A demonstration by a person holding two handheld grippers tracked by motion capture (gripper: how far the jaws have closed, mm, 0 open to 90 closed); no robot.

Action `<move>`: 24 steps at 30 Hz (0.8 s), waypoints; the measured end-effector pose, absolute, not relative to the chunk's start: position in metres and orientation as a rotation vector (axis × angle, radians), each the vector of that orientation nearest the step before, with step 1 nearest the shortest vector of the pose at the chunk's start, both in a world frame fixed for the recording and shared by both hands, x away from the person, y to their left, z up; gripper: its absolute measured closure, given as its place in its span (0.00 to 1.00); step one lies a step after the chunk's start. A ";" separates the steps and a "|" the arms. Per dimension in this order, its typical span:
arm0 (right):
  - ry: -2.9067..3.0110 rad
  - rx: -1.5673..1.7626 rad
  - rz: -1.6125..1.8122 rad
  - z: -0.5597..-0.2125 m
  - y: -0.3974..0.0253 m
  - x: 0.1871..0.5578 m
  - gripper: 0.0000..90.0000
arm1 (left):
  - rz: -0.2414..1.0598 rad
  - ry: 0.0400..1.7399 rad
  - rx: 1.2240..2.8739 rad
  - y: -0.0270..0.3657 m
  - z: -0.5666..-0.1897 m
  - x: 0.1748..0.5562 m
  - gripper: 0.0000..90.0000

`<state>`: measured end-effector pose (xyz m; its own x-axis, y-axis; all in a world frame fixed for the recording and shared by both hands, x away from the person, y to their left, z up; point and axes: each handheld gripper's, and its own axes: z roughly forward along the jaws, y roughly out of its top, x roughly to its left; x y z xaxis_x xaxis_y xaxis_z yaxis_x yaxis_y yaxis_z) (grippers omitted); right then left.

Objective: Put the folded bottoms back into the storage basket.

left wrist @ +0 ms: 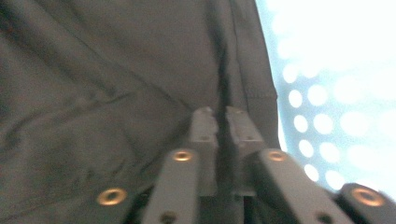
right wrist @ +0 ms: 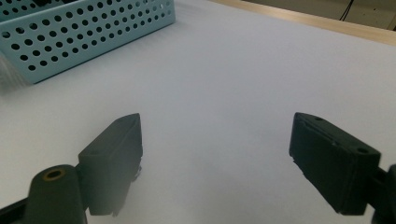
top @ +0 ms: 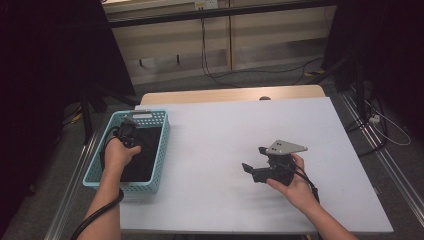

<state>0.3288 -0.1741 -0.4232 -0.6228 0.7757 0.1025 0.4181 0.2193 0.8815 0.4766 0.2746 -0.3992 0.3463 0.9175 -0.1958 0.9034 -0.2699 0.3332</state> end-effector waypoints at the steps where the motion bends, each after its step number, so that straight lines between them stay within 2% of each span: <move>1: 2.142 1.107 1.364 -0.423 -0.174 0.328 0.18 | 0.065 1.596 2.235 0.275 -0.396 0.477 0.82; 3: 2.146 1.106 1.358 -0.423 -0.176 0.327 0.18 | 0.107 1.610 2.220 0.275 -0.388 0.477 0.67; 6: 2.148 1.107 1.353 -0.424 -0.181 0.324 0.18 | 0.143 1.594 2.202 0.273 -0.374 0.476 0.54; 16: 2.136 1.123 1.337 -0.423 -0.202 0.311 0.16 | 0.210 1.454 2.241 0.243 -0.336 0.467 0.37; 24: 2.151 1.136 1.319 -0.427 -0.214 0.305 0.16 | 0.186 1.283 2.304 0.206 -0.327 0.455 0.31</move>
